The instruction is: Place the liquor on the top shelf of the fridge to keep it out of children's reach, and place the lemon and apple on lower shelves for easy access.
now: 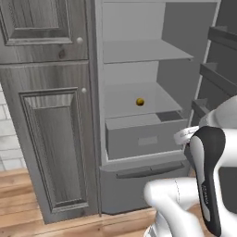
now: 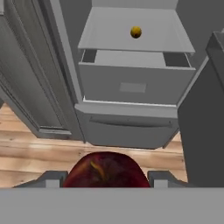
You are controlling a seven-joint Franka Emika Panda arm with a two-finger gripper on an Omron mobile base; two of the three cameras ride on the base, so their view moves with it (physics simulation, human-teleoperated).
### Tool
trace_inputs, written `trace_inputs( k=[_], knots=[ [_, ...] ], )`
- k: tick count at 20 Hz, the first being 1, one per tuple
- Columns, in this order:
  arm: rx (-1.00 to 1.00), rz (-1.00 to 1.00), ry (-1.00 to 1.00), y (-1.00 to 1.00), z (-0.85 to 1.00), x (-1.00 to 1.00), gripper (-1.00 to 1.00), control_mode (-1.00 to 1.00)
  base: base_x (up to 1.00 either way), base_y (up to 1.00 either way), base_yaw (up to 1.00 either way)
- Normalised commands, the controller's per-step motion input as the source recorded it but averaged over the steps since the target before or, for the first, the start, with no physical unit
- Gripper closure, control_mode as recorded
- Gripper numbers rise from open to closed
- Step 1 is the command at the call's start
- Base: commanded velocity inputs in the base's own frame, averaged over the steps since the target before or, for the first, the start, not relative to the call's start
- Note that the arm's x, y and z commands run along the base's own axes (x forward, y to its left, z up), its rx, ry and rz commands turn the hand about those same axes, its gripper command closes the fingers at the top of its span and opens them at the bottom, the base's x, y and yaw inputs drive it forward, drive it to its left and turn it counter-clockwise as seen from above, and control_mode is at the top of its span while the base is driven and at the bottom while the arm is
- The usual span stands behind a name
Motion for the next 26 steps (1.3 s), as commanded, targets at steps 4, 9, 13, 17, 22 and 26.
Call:
trace_inputs(
  k=[4,9,13,17,22,26],
  knots=[
    [0.00,0.00,0.00,0.00,0.00,0.00,1.00,1.00,0.63,0.00,-0.02],
    [0.00,0.00,0.00,0.00,0.00,0.00,1.00,1.00,0.65,0.00,-0.01],
    [0.00,0.00,0.00,0.00,0.00,0.00,1.00,1.00,0.67,0.00,-0.01],
    [0.00,0.00,0.00,0.00,0.00,0.00,1.00,1.00,0.60,0.00,0.00],
    [0.00,0.00,0.00,0.00,-0.05,0.13,1.00,-1.00,0.25,0.00,0.00],
    [0.00,0.00,0.00,0.00,-0.16,0.30,1.00,-1.00,0.00,0.00,0.00]
  ],
)
